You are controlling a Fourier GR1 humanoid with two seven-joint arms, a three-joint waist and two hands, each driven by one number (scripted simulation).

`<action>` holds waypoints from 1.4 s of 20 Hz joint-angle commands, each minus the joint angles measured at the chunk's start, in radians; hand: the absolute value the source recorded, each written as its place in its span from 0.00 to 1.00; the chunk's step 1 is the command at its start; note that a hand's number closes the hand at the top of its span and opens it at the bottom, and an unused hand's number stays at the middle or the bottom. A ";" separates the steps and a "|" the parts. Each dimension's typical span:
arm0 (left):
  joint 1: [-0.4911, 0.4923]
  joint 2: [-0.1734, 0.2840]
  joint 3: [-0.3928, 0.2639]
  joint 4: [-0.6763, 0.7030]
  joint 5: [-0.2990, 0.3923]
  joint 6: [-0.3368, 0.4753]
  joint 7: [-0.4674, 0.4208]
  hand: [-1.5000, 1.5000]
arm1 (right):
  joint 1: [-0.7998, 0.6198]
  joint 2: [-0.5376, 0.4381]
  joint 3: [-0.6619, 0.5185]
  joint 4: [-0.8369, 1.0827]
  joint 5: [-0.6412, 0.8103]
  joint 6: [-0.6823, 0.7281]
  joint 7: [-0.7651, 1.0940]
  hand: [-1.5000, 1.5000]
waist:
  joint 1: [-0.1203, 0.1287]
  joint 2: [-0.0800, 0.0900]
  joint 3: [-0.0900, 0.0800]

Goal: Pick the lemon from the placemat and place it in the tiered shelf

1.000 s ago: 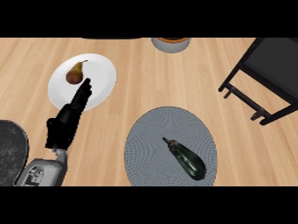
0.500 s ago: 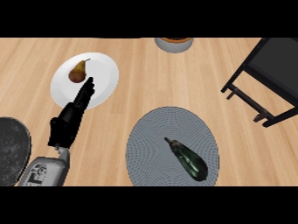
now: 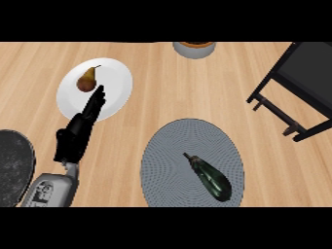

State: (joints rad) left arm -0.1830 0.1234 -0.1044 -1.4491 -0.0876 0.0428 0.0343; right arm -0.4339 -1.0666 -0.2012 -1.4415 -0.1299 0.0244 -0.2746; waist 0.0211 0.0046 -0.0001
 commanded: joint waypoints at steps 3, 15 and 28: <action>0.028 -0.003 -0.001 0.001 -0.017 -0.008 -0.020 0.50 | -0.158 0.145 0.097 0.113 0.142 -0.084 -0.033 1.00 | -0.002 -0.001 0.000; -0.006 0.000 0.038 0.023 0.003 -0.036 -0.006 0.50 | -0.335 0.257 0.009 0.500 -0.003 0.123 -0.159 1.00 | -0.006 -0.001 0.000; 0.038 -0.021 0.012 -0.025 -0.022 -0.037 -0.027 0.50 | -0.472 0.233 0.033 0.801 0.249 -0.095 -0.153 0.00 | 0.000 0.000 0.000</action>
State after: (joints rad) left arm -0.1897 0.1124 -0.0738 -1.4425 -0.1007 0.0088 0.0271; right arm -0.8751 -0.8254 -0.1549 -0.7339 0.0835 -0.0539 -0.4115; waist 0.0237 0.0044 -0.0014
